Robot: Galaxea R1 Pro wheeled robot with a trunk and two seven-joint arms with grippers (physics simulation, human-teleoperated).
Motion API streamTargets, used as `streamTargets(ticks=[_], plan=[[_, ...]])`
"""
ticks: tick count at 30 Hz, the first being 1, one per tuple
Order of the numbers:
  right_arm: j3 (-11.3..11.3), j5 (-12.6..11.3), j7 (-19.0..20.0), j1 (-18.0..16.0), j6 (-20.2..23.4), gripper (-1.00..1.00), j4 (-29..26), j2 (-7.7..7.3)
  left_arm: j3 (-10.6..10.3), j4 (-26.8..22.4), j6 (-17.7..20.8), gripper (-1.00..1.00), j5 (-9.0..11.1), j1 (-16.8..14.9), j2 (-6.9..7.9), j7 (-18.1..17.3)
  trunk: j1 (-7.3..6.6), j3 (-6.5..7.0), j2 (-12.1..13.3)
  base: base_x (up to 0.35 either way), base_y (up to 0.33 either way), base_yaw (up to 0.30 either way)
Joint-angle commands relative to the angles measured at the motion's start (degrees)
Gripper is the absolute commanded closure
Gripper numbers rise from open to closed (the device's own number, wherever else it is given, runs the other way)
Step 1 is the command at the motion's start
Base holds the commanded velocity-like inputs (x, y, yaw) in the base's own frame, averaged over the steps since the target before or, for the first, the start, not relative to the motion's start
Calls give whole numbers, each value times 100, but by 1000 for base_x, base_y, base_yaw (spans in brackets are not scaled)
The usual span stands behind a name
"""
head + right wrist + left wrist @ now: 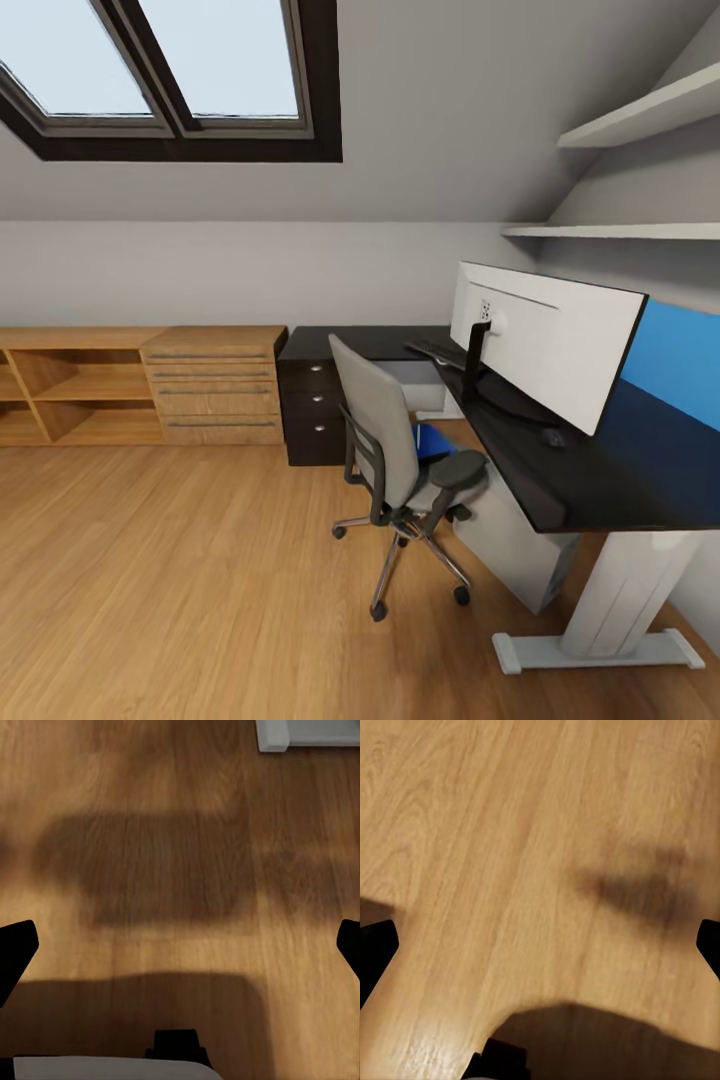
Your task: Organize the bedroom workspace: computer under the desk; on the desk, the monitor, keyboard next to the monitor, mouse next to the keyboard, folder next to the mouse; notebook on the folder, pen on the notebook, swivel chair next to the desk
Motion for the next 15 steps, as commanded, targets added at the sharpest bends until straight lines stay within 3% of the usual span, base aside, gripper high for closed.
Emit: streamTargets(ticks=[1, 15], plan=[[4, 3, -15, -3, -17, -100, 3, 0, 19, -6, -6, -100, -21, 1, -4, 12, 22, -23, -44, 0, 0, 0], [4, 3, -15, -3, -20, -100, 3, 0, 15, -5, -13, -100, -21, 1, -43, -10, 330, -275, -605, 0, 0, 0]])
